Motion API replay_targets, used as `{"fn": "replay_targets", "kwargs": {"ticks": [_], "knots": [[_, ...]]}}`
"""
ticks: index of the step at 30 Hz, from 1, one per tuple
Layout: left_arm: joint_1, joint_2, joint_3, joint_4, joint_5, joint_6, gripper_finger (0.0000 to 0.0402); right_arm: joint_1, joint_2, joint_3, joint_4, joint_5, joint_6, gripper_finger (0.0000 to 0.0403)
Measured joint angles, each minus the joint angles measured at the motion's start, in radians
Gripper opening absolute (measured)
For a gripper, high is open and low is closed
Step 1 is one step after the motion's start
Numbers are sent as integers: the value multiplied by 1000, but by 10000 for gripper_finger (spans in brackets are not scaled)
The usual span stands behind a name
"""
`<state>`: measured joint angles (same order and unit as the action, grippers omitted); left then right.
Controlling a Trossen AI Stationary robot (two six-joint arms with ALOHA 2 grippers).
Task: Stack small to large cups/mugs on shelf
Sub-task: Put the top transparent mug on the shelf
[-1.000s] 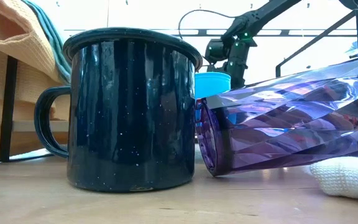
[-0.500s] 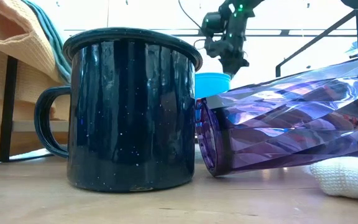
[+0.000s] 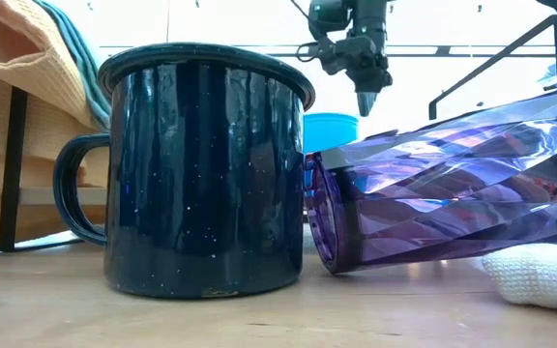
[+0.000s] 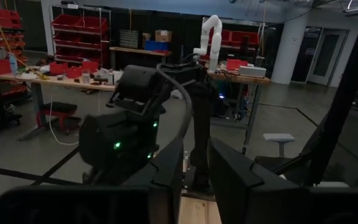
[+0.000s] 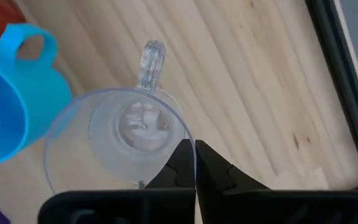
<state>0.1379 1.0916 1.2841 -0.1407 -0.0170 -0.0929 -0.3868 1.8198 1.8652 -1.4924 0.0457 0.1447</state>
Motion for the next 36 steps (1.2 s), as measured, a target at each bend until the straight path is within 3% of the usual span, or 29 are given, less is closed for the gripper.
{"fn": "replay_targets", "kwargs": {"ticks": [8, 17, 30, 36], "knots": [[0, 0, 0, -7, 0, 2, 84, 32, -83, -3, -46, 3, 114, 0], [0, 0, 0, -5, 0, 27, 82, 120, -173, -110, -42, -17, 267, 0], [0, 0, 0, -3, 0, 26, 84, 225, -201, -312, 128, -59, 442, 0], [0, 0, 0, -2, 3, 26, 76, 229, -200, -368, 127, -76, 487, 0]]}}
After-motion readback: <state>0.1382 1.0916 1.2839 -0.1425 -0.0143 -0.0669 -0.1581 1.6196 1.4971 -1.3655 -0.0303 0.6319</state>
